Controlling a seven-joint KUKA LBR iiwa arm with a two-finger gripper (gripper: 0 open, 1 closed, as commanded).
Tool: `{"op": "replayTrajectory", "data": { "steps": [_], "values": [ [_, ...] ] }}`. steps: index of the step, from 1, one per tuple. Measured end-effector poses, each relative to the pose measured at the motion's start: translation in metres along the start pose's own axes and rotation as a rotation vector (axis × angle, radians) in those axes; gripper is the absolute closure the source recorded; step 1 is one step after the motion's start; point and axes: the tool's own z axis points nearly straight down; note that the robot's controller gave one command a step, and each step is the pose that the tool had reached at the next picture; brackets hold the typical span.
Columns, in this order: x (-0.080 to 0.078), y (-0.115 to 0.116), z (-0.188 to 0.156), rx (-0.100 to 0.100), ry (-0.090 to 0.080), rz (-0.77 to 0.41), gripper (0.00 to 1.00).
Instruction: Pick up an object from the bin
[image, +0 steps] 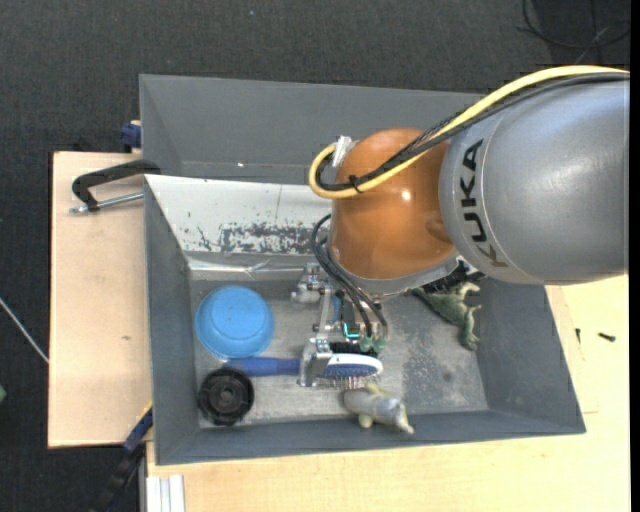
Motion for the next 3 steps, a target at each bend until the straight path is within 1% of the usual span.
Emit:
{"op": "replayTrajectory", "data": {
  "steps": [1, 2, 3],
  "values": [
    [0.007, -0.027, 0.123, -0.004, -0.011, 0.22, 0.0],
    [0.004, -0.025, 0.119, -0.007, -0.019, 0.217, 1.0],
    [-0.005, -0.014, -0.043, -0.006, -0.018, 0.222, 1.0]
  ]
}}
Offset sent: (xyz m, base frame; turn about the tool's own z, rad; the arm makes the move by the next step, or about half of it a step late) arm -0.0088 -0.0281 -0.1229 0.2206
